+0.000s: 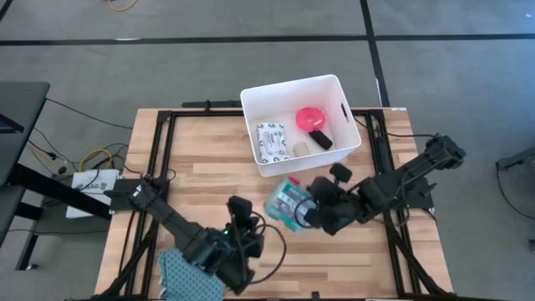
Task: Pick & place medical supplies in basket/bin
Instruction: Put the green first aid kit into the white bin
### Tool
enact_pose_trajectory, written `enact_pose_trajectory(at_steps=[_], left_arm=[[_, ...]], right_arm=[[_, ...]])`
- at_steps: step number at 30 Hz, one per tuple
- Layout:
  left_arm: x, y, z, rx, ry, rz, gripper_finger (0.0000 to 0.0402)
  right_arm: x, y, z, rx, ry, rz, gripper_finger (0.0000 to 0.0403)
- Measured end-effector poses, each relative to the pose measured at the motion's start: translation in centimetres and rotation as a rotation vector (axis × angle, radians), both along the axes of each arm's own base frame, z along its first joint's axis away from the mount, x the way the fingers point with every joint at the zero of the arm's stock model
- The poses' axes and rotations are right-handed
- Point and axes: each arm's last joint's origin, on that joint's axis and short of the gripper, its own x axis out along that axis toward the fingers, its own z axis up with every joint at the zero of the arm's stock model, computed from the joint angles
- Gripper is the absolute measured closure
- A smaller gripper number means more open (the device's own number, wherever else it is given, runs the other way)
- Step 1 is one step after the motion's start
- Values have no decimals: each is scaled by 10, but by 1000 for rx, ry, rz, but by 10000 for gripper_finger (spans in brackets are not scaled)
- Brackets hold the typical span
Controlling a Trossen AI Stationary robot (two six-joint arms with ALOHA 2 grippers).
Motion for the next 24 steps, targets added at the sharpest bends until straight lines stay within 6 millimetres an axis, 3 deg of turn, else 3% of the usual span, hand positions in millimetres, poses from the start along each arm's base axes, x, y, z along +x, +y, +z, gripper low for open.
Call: enact_pose_trajectory(at_steps=[6,11,14,17,24], left_arm=[[-13,-18,0,-18,-18,-35,401],[-19,-25,1,-9,-38,-47,402],[-22,-30,1,-8,-39,-61,401],[-25,-33,1,-8,-39,-72,401],[-29,-37,1,-14,-46,-79,401]], right_arm=[[11,-37,61,-184,-91,-79,402],[17,-101,95,-256,-112,-276,402],[17,-142,92,-224,-51,-383,402],[22,-180,76,-152,70,-458,402],[50,-241,25,-51,276,-544,402]])
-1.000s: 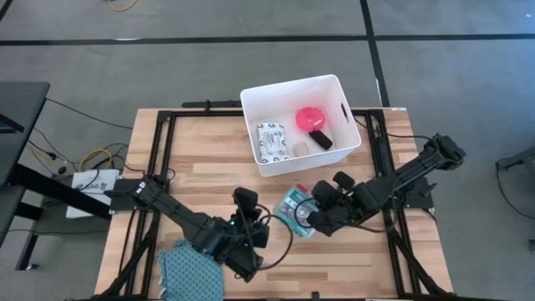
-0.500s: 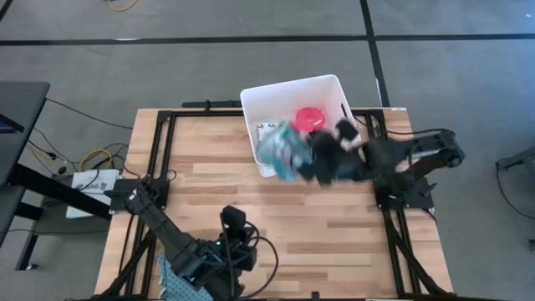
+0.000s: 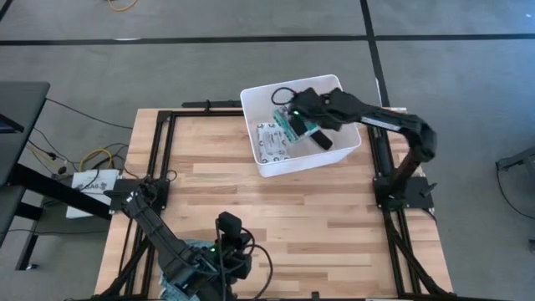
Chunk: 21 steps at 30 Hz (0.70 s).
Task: Pick & place medical supplies in basket/bin
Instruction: Put the green first aid kit into the white bin, then return to Home Position
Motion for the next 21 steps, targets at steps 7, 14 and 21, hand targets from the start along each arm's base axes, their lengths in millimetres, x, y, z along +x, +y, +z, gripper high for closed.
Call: enact_pose_trajectory(at_steps=[7,14,21], left_arm=[[0,0,0,-33,-17,26,401],[0,0,0,-52,-31,44,401],[1,1,1,-55,-77,79,401]], right_arm=[[21,-34,-54,159,144,-33,377],[19,-47,-83,252,341,-28,334],[13,-44,-64,266,384,41,302]])
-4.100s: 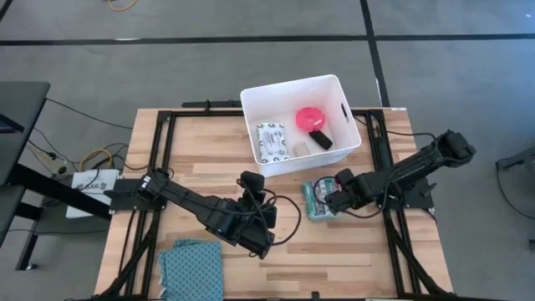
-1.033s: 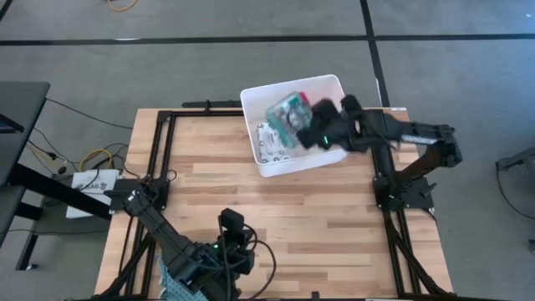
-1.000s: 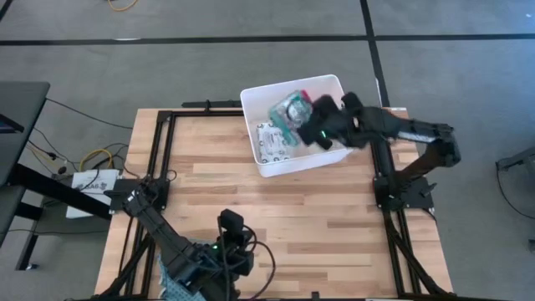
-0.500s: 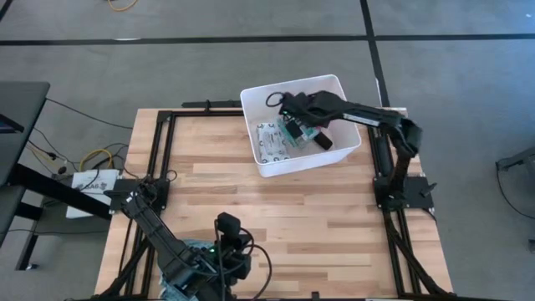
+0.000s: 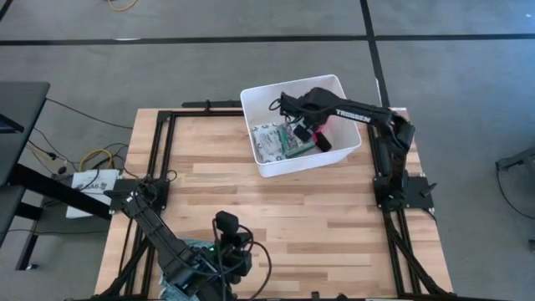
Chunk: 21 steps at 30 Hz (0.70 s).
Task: Pick & place medical supplies in basket/bin
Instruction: Return to Home Position
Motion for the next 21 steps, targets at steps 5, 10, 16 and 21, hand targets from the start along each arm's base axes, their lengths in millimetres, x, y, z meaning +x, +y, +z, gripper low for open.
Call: enact_pose_trajectory(at_steps=[5,10,16,21], left_arm=[[-4,7,13,98,-102,18,401],[-14,35,46,70,-191,69,402],[-48,76,95,-138,-259,96,401],[-94,112,110,-129,-331,118,401]], right_arm=[[-10,24,62,-39,-61,58,294],[-45,76,151,-186,-376,195,294],[-125,151,201,-183,-645,367,294],[-178,198,181,-171,-721,561,294]])
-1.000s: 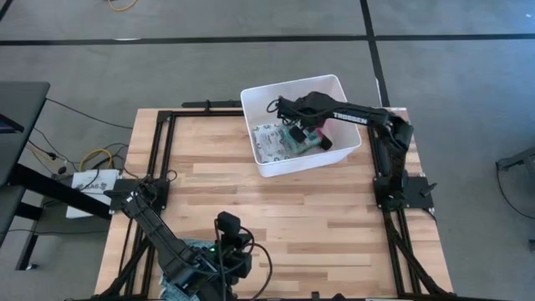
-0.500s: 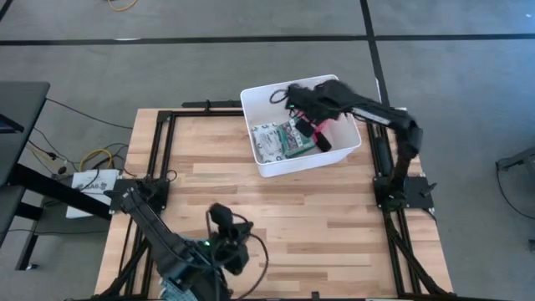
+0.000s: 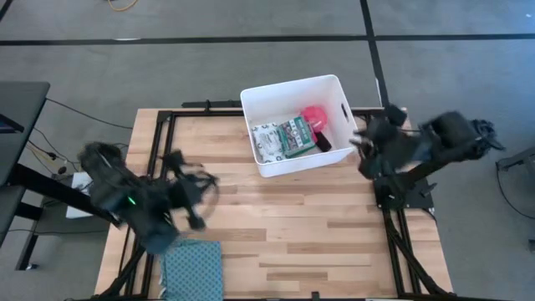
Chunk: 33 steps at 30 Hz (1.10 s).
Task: Pick & place medical supplies in basket/bin
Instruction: Return to Home Position
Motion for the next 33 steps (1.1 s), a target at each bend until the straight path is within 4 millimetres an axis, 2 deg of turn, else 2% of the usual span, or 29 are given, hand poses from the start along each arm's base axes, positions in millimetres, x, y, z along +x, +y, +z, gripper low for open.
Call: enact_pose_trajectory(at_steps=[3,5,8,10,13,16,19,23,26,33], left_arm=[[-34,30,-12,-73,0,26,401],[-54,44,-33,-112,26,35,401],[-72,52,-77,-184,11,3,401],[-78,52,-105,-222,-12,-100,402],[-77,43,-141,-293,-100,-345,401],[-76,36,-169,-278,-222,-637,401],[-79,40,-191,-207,-369,-802,401],[-83,56,-217,-173,-502,-819,401],[-82,69,-228,-193,-582,-801,401],[-68,102,-247,-185,-556,-715,401]], right_arm=[[-21,18,-32,7,-40,95,294],[-33,27,-58,36,-74,178,294],[-45,42,-102,80,-133,343,294],[-49,51,-129,75,-182,467,294],[-52,65,-169,33,-260,641,294],[-52,75,-202,20,-389,743,294],[-53,80,-229,-10,-494,883,294],[-54,78,-249,-50,-641,1065,294],[-51,67,-258,-81,-676,1018,294],[-43,39,-264,-57,-607,872,294]])
